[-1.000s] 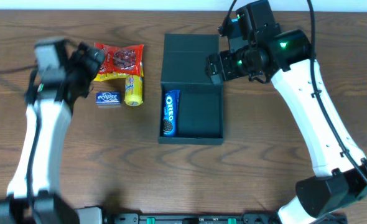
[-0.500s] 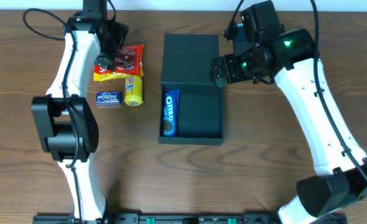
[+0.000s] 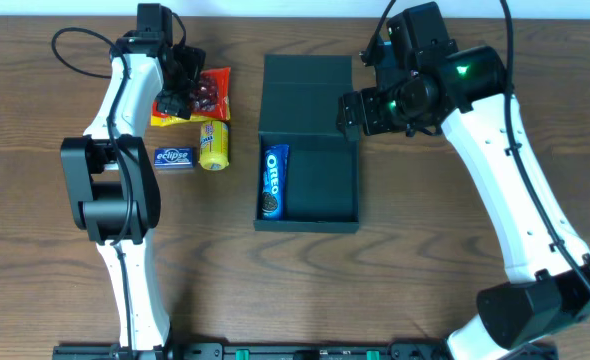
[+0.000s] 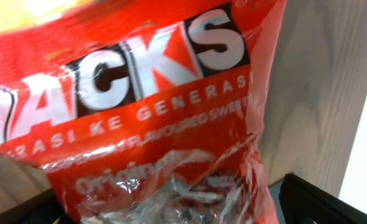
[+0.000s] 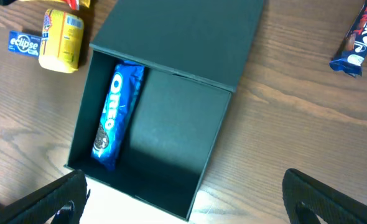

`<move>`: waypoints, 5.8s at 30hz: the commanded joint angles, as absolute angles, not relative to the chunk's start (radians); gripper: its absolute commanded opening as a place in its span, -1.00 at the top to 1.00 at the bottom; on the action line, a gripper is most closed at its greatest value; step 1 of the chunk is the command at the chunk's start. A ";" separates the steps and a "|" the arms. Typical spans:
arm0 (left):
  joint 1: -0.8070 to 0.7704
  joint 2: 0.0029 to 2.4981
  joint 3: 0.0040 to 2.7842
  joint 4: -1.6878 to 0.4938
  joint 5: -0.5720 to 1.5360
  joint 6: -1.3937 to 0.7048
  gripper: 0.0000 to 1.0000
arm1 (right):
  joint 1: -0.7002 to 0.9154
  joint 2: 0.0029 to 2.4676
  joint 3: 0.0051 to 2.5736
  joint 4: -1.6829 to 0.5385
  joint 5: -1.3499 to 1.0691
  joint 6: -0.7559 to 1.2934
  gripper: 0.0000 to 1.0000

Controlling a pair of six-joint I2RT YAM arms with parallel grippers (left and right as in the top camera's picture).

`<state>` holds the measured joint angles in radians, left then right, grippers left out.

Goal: Pack container

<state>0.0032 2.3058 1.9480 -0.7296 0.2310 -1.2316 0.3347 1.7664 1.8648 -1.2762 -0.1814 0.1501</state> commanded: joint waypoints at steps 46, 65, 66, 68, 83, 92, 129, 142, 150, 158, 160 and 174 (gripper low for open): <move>-0.182 2.346 2.450 -1.183 0.123 -0.848 0.70 | -0.009 1.760 1.870 -1.280 -0.226 0.178 -0.99; -0.510 2.241 2.452 -1.374 0.226 -0.969 0.88 | -0.234 1.760 1.870 -1.414 -0.266 0.104 -0.99; -0.523 2.224 2.452 -1.386 0.205 -0.968 0.88 | -0.238 1.760 1.870 -1.419 -0.278 0.104 -0.99; -0.551 2.175 2.452 -1.418 0.115 -0.953 0.88 | -0.249 1.760 1.870 -1.426 -0.297 0.103 -0.99; -0.619 1.716 1.738 -1.146 0.063 -0.905 0.88 | -0.262 1.758 1.870 -1.456 -0.323 0.096 -0.99; -0.616 1.594 1.331 -0.713 0.227 -1.279 0.88 | -0.262 1.758 1.870 -1.446 -0.339 0.096 -0.99; -0.683 1.669 1.115 -0.378 0.237 -1.834 0.88 | -0.261 1.758 1.870 -1.451 -0.341 0.096 -0.98; -0.695 1.669 1.115 -0.346 0.237 -1.864 -0.95 | -0.261 1.758 1.870 -1.451 -0.341 0.096 -0.98; -0.686 1.636 1.115 -0.114 0.262 -1.538 -0.91 | -0.261 1.758 1.870 -1.456 -0.341 0.095 -0.99; -0.543 1.444 1.116 -0.349 0.006 -1.000 -1.00 | -0.207 1.758 1.867 -1.476 -0.419 0.036 0.70; -0.492 1.391 1.116 -0.445 -0.077 -0.872 -0.91 | -0.147 1.758 1.855 -1.487 -0.438 0.019 0.97; -0.286 1.245 1.116 -0.630 -0.162 -0.600 -0.91 | 0.376 1.758 1.496 -1.311 -0.409 -0.023 0.97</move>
<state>-0.3111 1.2583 1.1175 -0.6209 -0.1459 -0.6640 0.3550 1.7672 1.5436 -1.3327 -0.4141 -0.0059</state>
